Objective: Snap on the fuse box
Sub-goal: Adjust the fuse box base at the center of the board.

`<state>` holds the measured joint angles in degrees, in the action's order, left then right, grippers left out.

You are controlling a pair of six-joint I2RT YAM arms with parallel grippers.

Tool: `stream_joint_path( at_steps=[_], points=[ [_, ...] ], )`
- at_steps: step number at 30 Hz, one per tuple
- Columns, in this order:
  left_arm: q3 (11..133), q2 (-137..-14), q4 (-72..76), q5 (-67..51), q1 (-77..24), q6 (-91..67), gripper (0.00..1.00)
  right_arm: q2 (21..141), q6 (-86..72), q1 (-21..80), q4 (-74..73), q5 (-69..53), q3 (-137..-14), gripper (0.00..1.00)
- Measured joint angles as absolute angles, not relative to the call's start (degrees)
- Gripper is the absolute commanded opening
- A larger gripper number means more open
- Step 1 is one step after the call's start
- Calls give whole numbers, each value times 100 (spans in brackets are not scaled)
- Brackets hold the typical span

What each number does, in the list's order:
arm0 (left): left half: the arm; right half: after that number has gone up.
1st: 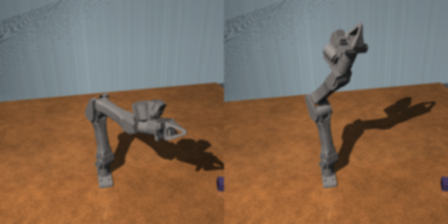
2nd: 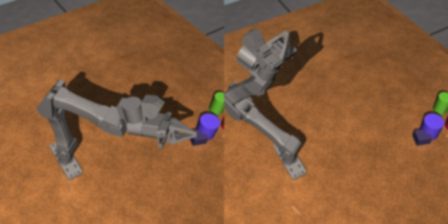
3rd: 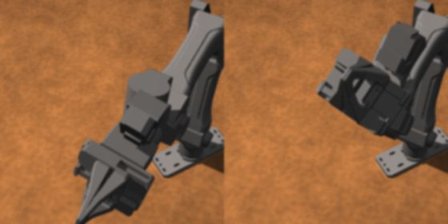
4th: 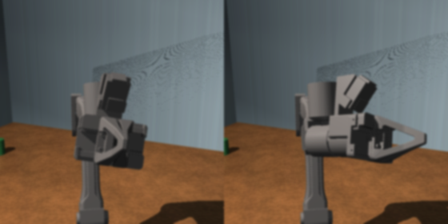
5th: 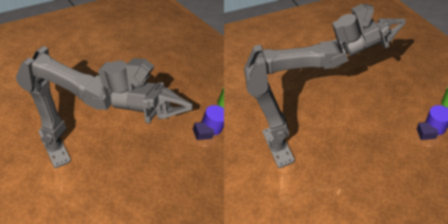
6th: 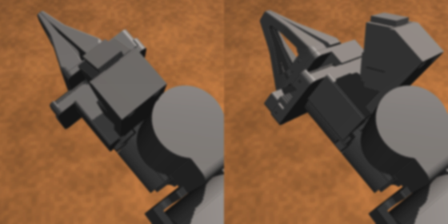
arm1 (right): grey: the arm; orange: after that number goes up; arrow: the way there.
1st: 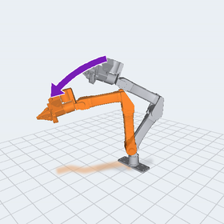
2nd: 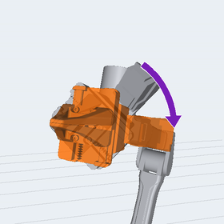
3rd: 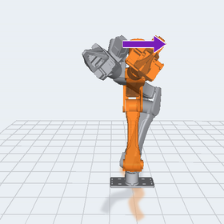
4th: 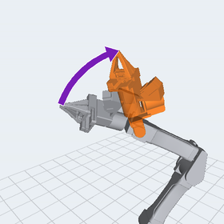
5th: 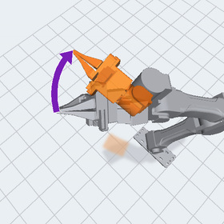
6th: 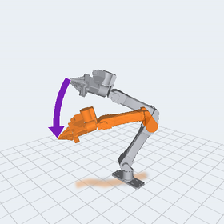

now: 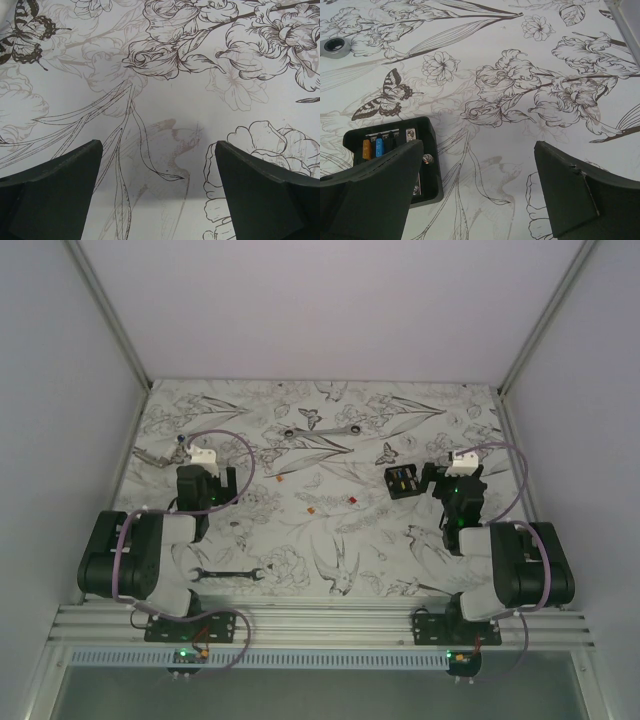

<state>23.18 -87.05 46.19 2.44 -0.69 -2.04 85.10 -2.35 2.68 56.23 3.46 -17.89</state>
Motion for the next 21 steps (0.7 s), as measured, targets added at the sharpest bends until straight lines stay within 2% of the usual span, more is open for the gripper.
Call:
stream_joint_path(
  at_steps=[8, 16, 21],
  points=[
    [2318, -8702, 4619, 244, -69, -204, 100, 8503, -233, 268, 5594, 329, -1791, 99],
    [2318, -8659, 4582, 222, -69, -202, 100, 7990, -228, 270, 4797, 115, -1949, 100],
    [2322, -7924, 3955, 250, -69, -266, 100, 7655, -397, 270, 3793, 32, -2373, 92]
  ],
)
